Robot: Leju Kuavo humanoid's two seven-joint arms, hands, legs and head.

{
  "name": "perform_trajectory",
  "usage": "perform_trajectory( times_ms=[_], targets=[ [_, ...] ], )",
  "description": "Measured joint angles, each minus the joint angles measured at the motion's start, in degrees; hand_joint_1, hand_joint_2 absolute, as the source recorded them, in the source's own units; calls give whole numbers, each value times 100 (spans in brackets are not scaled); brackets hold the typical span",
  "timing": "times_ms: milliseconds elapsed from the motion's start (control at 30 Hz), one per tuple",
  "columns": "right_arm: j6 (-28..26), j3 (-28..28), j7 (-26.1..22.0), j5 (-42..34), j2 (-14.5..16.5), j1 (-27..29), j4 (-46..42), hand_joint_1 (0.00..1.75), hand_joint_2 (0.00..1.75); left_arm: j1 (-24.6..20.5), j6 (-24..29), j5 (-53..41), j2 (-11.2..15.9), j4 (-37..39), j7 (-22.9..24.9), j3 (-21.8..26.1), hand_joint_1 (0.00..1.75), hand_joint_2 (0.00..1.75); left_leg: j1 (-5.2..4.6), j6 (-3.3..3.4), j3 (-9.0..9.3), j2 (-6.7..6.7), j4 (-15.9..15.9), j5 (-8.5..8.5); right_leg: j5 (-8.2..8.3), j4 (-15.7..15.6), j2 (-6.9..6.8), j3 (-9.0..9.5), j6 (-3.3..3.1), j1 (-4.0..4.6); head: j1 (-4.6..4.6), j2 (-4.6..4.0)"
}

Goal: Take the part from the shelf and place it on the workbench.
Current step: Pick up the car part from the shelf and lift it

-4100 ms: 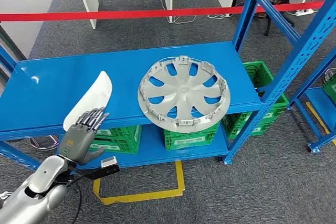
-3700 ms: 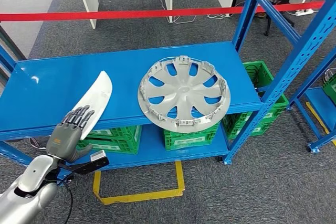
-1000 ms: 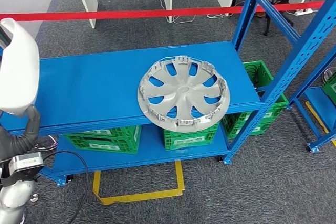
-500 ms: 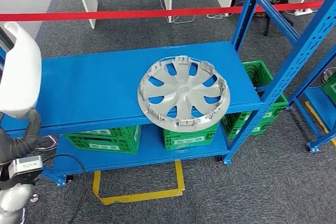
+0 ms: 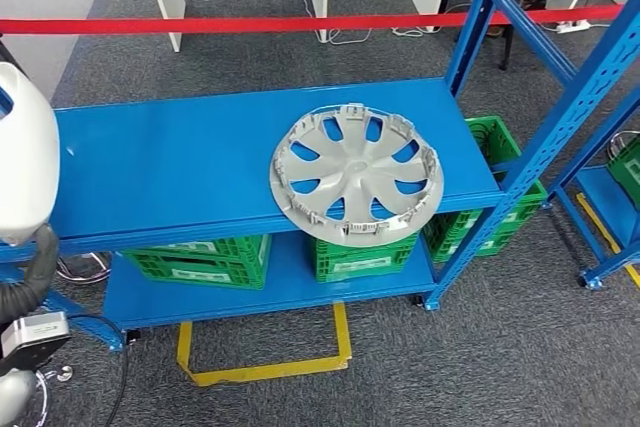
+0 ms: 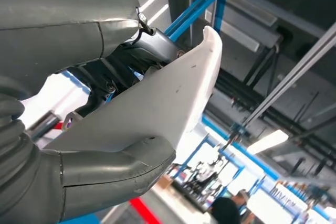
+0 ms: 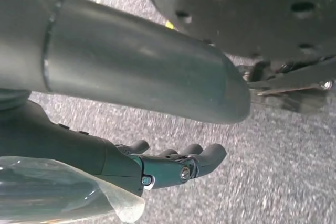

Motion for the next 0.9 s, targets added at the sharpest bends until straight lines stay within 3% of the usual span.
perform_trajectory(
  times_ms=[67, 100, 133, 200, 267, 333, 400, 500, 533, 567, 600, 667, 733, 833, 867, 900],
  targets=[
    [-8, -37, 5, 73, 13, -27, 3, 0, 0, 167, 3, -85, 204, -66, 112, 105, 175, 175, 12, 75, -89, 52, -32, 105, -311, 706, -18, -272, 45, 3, 8, 0],
    [-10, -43, 10, 104, 16, -42, 3, 0, 0, 244, 5, -109, 283, -85, 150, 151, 175, 175, 9, 75, -134, 67, -4, 116, -328, 852, -28, -283, 41, 5, 11, 0],
    [-14, -44, 15, 121, 17, -51, 3, 0, 0, 259, 5, -112, 316, -96, 157, 172, 175, 175, 9, 66, -152, 68, 22, 116, -132, 492, -45, -86, 25, 5, 13, 0],
    [-17, -49, 26, 147, 17, -81, 3, 0, 0, 277, 5, -116, 380, -122, 165, 210, 175, 175, -8, 18, -208, 67, 82, 124, 92, -141, -79, 271, -10, 22, 10, 0],
    [-18, -53, 35, 158, 22, -108, 4, 0, 0, 283, 7, -117, 432, -141, 169, 232, 175, 175, -22, -54, -272, 67, 129, 156, 90, -336, -82, 358, -44, 36, 7, 0],
    [-18, -56, 41, 161, 31, -112, 5, 0, 0, 286, 7, -124, 472, -151, 171, 238, 175, 175, -16, -123, -322, 58, 164, 166, 116, -377, -70, 307, -107, 17, 5, 0],
    [-26, -59, 47, 162, 37, -118, 7, 0, 0, 279, 8, -134, 505, -154, 177, 240, 175, 175, 2, -200, -417, 32, 396, -85, 182, -399, -70, 243, -198, -5, -4, 0],
    [-32, -62, 53, 163, 39, -150, 8, 0, 0, 272, 8, -144, 528, -154, 183, 238, 175, 175, 47, -286, -668, 10, 1351, -776, 295, -399, -68, 106, -254, -6, -11, 0],
    [-30, -62, 54, 163, 39, -156, 8, 0, 0, 271, 7, -144, 527, -154, 184, 237, 175, 175, 61, -299, -699, 9, 1592, -863, 332, -393, -66, 54, -252, -5, -12, 0],
    [-29, -62, 55, 163, 39, -160, 8, 0, 0, 271, 7, -144, 527, -154, 185, 237, 175, 175, 75, -305, -655, 8, 1658, -823, 370, -384, -64, 0, -246, -5, -12, 0],
    [-28, -62, 56, 163, 40, -162, 8, 0, 0, 271, 7, -144, 528, -154, 186, 237, 175, 175, 89, -307, -520, 6, 1518, -679, 404, -371, -61, -52, -236, -6, -12, 0],
    [-27, -62, 57, 163, 47, -170, 8, 0, 0, 267, 7, -144, 536, -154, 186, 237, 175, 175, 113, -303, -58, -18, 790, -352, 466, -346, -50, -137, -195, -4, -11, 0],
    [-28, -62, 57, 163, 53, -183, 8, 0, 0, 262, 8, -144, 548, -156, 186, 238, 175, 175, 109, -292, 285, -68, 155, -254, 542, -328, -33, -206, -131, 9, -7, 0],
    [-29, -62, 57, 163, 54, -178, 9, 0, 0, 256, 8, -144, 558, -158, 186, 237, 175, 175, 90, -215, 251, -82, -1, -235, 664, -324, -18, -307, -24, 11, -2, 0],
    [-29, -62, 57, 163, 54, -171, 10, 0, 0, 253, 8, -143, 559, -158, 186, 237, 175, 175, 92, -154, 199, -65, -3, -194, 607, -287, -19, -355, 4, 6, -1, 0],
    [-29, -62, 58, 163, 54, -166, 12, 0, 0, 251, 8, -143, 559, -158, 186, 237, 175, 175, 94, -83, 142, -46, -8, -141, 447, -168, -21, -420, 25, 4, 6, 0]
  ],
)
